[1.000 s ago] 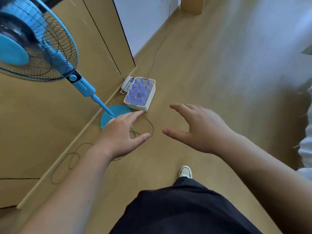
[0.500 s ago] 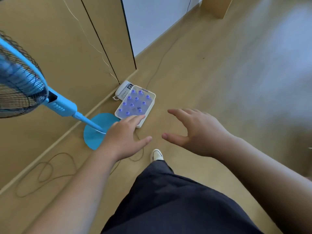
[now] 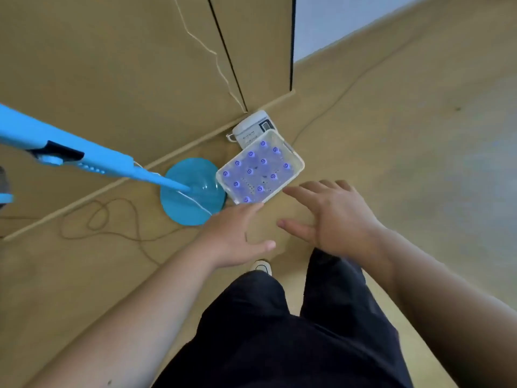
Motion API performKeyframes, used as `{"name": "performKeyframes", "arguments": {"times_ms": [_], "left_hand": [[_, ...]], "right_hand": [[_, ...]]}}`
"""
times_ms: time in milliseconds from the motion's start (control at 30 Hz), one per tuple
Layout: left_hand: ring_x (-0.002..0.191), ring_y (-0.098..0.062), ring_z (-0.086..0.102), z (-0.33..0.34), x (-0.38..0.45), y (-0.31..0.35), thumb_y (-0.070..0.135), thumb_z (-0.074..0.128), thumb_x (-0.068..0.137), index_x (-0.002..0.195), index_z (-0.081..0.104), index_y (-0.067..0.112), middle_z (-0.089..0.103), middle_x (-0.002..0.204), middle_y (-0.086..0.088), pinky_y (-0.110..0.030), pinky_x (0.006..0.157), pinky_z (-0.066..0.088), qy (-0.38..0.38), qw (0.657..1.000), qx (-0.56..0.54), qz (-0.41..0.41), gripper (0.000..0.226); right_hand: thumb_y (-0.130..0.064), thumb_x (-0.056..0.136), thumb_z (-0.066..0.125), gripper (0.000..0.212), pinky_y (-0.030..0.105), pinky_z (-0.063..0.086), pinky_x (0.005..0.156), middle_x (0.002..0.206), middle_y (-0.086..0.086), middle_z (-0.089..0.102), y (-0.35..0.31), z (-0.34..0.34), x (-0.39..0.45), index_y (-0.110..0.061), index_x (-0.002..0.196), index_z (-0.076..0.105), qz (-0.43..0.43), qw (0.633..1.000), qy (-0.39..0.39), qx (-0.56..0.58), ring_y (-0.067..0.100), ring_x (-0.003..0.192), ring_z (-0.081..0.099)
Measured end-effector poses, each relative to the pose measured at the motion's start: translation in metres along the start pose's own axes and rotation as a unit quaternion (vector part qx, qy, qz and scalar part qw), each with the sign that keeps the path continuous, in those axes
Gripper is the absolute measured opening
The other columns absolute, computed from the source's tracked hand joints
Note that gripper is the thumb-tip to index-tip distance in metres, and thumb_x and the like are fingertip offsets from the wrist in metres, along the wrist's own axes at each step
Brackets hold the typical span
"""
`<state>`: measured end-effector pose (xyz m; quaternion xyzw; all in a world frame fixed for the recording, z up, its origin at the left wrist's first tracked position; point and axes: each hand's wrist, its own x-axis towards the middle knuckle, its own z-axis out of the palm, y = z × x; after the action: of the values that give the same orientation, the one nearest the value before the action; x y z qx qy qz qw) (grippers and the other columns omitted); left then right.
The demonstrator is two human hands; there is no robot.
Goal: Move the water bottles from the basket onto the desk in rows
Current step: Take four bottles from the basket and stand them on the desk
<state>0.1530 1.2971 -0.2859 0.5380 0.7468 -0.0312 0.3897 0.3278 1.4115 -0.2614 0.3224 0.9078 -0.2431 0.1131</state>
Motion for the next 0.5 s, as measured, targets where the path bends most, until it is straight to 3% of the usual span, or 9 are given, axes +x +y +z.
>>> {"name": "performKeyframes", "arguments": {"times_ms": [167,300,500], "left_hand": [[0.136,-0.014,0.030,0.039,0.091,-0.003,0.064,0.057,0.075,0.146,0.022,0.031,0.029,0.152,0.008,-0.037,0.106,0.033,-0.038,0.992,-0.047,-0.113,0.085],[0.134,-0.017,0.031,0.084,0.171,-0.036,0.061,0.054,0.079,0.142,0.026,0.027,0.032,0.149,0.008,-0.040,0.103,0.035,-0.006,0.985,-0.048,-0.165,0.076],[0.134,-0.027,0.025,0.179,0.302,-0.132,0.060,0.049,0.081,0.146,0.010,0.028,0.022,0.153,0.007,-0.048,0.098,0.041,0.062,0.969,-0.030,-0.235,0.083]], "right_hand": [[-0.069,0.083,0.033,0.068,0.041,0.034,0.097,0.133,-0.006,0.054,0.083,0.036,0.097,-0.033,0.139,0.039,-0.097,0.990,-0.093,-0.050,0.023,0.120,0.046],[-0.069,0.081,0.031,0.069,0.041,0.034,0.096,0.132,-0.005,0.053,0.127,0.090,0.165,-0.033,0.140,0.037,-0.135,0.979,-0.136,-0.067,0.024,0.120,0.045],[-0.064,0.086,0.033,0.065,0.045,0.039,0.095,0.145,0.003,0.037,0.172,0.215,0.277,-0.035,0.144,0.022,-0.165,0.970,-0.147,-0.105,0.026,0.129,0.034]]}}
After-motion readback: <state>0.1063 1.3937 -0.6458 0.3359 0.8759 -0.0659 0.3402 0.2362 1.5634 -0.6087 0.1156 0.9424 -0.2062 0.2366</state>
